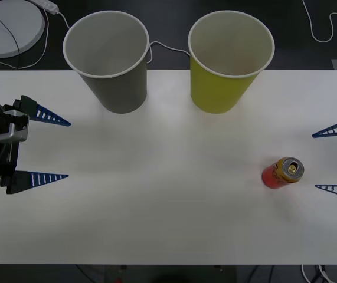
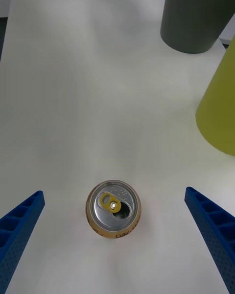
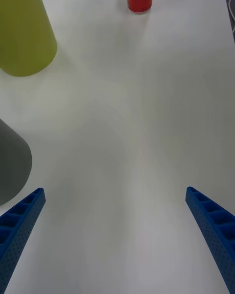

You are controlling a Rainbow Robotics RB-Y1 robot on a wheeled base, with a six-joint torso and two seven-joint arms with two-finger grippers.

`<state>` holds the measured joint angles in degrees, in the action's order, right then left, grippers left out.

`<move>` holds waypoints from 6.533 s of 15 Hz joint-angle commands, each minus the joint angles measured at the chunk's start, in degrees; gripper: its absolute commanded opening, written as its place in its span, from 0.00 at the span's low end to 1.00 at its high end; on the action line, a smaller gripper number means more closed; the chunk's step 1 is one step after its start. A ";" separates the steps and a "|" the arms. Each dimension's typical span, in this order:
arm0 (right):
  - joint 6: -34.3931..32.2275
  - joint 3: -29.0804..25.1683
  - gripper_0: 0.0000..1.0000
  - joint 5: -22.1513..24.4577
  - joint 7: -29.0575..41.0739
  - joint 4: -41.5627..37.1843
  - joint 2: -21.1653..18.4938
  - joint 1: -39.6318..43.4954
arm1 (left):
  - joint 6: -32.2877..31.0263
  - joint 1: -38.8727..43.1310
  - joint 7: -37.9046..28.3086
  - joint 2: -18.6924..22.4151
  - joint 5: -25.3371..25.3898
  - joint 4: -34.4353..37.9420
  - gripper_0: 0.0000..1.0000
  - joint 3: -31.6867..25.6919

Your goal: Put the can into the green bin and the plastic bottle into the gray bin

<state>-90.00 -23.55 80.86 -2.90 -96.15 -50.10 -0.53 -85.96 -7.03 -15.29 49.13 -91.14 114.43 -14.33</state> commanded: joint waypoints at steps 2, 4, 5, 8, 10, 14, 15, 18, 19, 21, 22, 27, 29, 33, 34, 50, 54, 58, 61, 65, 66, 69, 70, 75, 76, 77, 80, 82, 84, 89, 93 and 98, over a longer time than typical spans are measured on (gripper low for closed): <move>0.00 0.00 1.00 0.00 0.00 0.00 0.00 0.00 | 0.00 0.00 0.00 0.00 0.00 0.00 1.00 0.00; 0.00 -0.26 1.00 -0.26 0.00 0.26 0.09 0.79 | 0.00 0.00 0.00 0.00 0.00 0.00 1.00 0.00; 0.00 -0.88 1.00 -1.05 0.00 0.09 -0.62 0.97 | 0.00 0.00 0.00 0.00 0.00 0.00 1.00 0.00; 0.00 -1.76 1.00 -1.41 -0.53 0.00 -1.32 1.05 | 0.00 0.00 0.00 0.00 0.00 0.00 1.00 0.00; 0.00 -3.08 1.00 -2.02 -0.88 0.97 -1.32 1.32 | 0.00 0.00 0.00 0.00 0.00 0.00 1.00 0.00; 0.00 -4.75 1.00 -3.34 -2.99 4.75 -1.23 1.85 | 0.00 0.00 0.00 0.00 0.00 0.00 1.00 0.00; 0.00 -5.19 1.00 -3.69 -4.83 5.89 -1.23 1.93 | 0.00 0.00 0.00 0.00 0.00 0.00 1.00 0.00; 0.00 -5.54 1.00 -4.31 -11.25 11.34 -1.32 2.02 | 0.00 0.00 0.00 0.00 0.00 0.00 1.00 0.00; 0.00 -5.54 1.00 -4.31 -12.57 12.48 -1.32 1.93 | 0.00 0.00 0.00 0.00 0.00 0.00 1.00 0.00; 0.00 -5.54 1.00 -4.57 -16.17 16.17 -1.23 1.93 | 0.00 0.00 0.00 0.00 0.00 0.00 1.00 0.00; 0.00 -5.36 1.00 -4.83 -17.84 18.02 -1.23 1.93 | 0.00 0.00 0.00 0.00 0.00 0.00 1.00 0.00; 0.00 -3.78 1.00 -6.94 -25.05 27.25 -1.23 1.85 | 0.00 0.00 0.00 0.00 0.00 0.00 1.00 0.00; 0.00 -3.16 1.00 -8.00 -26.28 31.03 -1.23 1.67 | 0.00 0.00 0.00 0.00 0.00 0.00 1.00 0.00; 0.00 -0.88 1.00 -11.78 -27.42 36.56 -1.23 1.49 | 0.00 0.00 0.00 0.00 0.00 0.00 1.00 0.00; 0.00 0.35 1.00 -13.27 -27.77 37.79 -1.23 1.58 | 0.00 0.00 0.00 0.00 0.00 0.00 1.00 0.00; 8.00 10.02 1.00 -27.51 -37.09 52.91 8.26 -0.26 | 0.00 0.00 0.00 0.00 0.00 0.00 1.00 0.00; 8.70 12.48 1.00 -27.51 -39.29 52.91 10.02 -1.14 | 0.00 0.00 0.00 0.00 0.00 0.00 1.00 0.00; 10.72 14.59 1.00 -27.51 -41.40 52.91 11.95 -2.64 | 0.00 0.00 0.00 0.00 0.00 0.00 1.00 0.00; 12.74 15.38 1.00 -27.51 -42.54 52.91 13.71 -3.78 | 0.00 0.00 0.00 0.00 0.00 0.00 1.00 0.00; 14.85 15.64 1.00 -26.89 -43.77 52.91 16.52 -5.63 | 0.00 0.00 0.00 0.00 0.00 0.00 1.00 0.00; 15.21 15.64 1.00 -26.72 -43.86 52.91 17.14 -5.98 | 0.00 0.00 0.00 0.00 0.00 0.00 1.00 0.00; 15.64 15.82 1.00 -26.54 -44.03 52.91 18.37 -6.94 | 0.00 0.00 0.00 0.00 0.00 0.00 1.00 0.00; 15.56 15.91 1.00 -26.54 -44.12 52.91 18.54 -7.12 | 0.00 0.00 0.00 0.00 0.00 0.00 1.00 0.00; 15.82 16.35 1.00 -26.54 -44.12 52.91 18.72 -7.65 | 0.00 0.00 0.00 0.00 0.00 0.00 1.00 0.00; 15.82 16.44 0.91 -26.54 -44.21 52.91 18.72 -7.65 | 0.00 0.00 0.00 0.00 0.00 0.00 1.00 0.00; 15.82 16.44 0.28 -26.54 -44.21 52.91 18.81 -7.73 | 0.00 0.00 0.00 0.00 0.00 0.00 1.00 0.00; 16.35 16.52 0.00 -26.54 -44.03 52.91 18.72 -7.82 | 0.00 0.00 0.00 0.00 0.00 0.00 1.00 0.00; 16.35 16.61 0.00 -26.54 -43.59 52.73 18.72 -8.00 | 0.00 0.00 0.00 0.00 0.00 0.00 1.00 0.00; 16.35 16.61 0.00 -26.28 -43.07 52.03 18.54 -7.91 | 0.00 0.00 0.00 0.00 0.00 0.00 1.00 0.00; 16.35 16.26 0.00 -21.80 -36.30 45.62 16.52 -7.38 | 0.00 0.00 0.00 0.00 0.00 0.00 1.00 0.00; 16.35 12.13 0.00 -12.74 -24.61 31.64 15.20 -3.16 | 0.00 0.00 0.00 0.00 0.00 0.00 1.00 0.00; 15.82 6.24 0.00 -0.09 -4.57 9.14 14.77 3.43 | 0.00 0.00 0.00 0.00 0.00 0.00 1.00 0.00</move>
<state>-74.06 -16.77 79.34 -10.04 -84.33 -35.27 2.18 -85.95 -7.03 -15.29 49.13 -91.14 114.43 -14.33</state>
